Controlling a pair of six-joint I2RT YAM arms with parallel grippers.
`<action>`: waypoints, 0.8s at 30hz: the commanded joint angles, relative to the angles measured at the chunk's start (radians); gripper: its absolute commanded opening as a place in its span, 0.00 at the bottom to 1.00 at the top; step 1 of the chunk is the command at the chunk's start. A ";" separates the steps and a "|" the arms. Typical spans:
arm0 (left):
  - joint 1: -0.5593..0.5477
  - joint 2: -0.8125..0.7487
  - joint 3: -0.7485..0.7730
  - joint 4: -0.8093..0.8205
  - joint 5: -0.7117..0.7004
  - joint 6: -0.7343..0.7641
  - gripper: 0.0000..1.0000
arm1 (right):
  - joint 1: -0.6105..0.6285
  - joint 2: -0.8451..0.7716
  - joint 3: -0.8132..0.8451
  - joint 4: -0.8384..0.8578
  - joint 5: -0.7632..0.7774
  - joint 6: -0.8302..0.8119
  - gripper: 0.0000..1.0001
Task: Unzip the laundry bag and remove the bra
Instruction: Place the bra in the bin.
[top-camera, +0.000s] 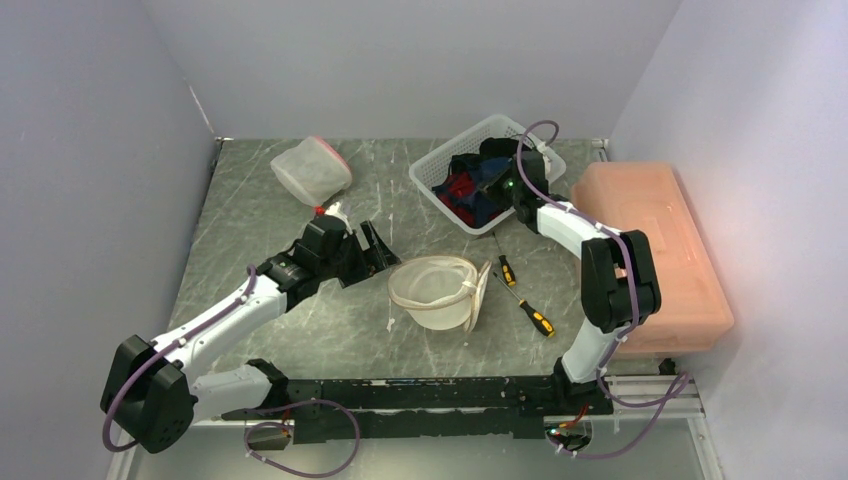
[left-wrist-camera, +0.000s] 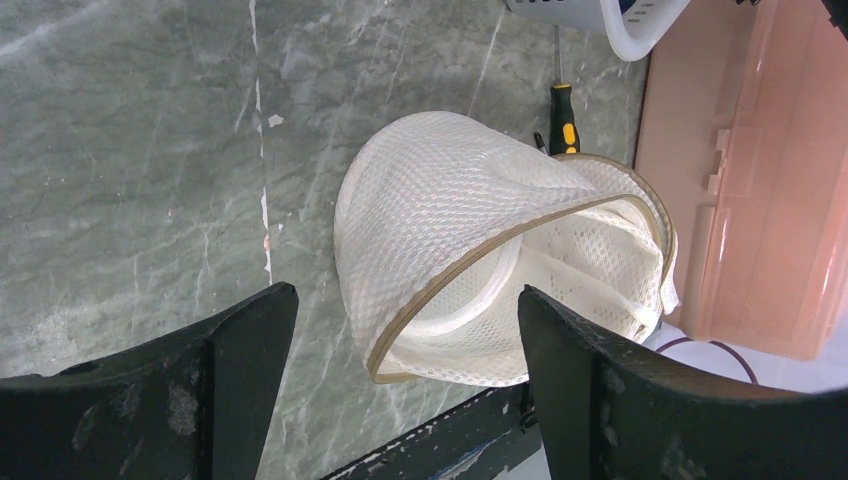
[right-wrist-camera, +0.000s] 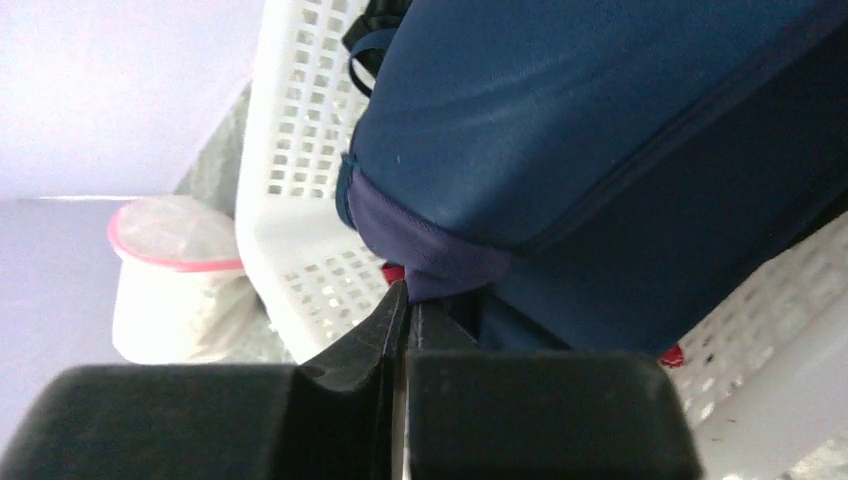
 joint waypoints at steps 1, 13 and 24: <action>0.000 -0.007 -0.008 0.004 -0.013 -0.001 0.87 | -0.012 -0.054 0.032 0.102 -0.041 0.011 0.00; 0.002 0.001 -0.009 0.005 -0.016 -0.001 0.87 | -0.056 -0.119 0.048 0.123 -0.094 0.052 0.00; 0.002 -0.004 0.000 -0.016 -0.031 0.007 0.88 | -0.201 -0.043 0.042 0.388 -0.190 0.287 0.00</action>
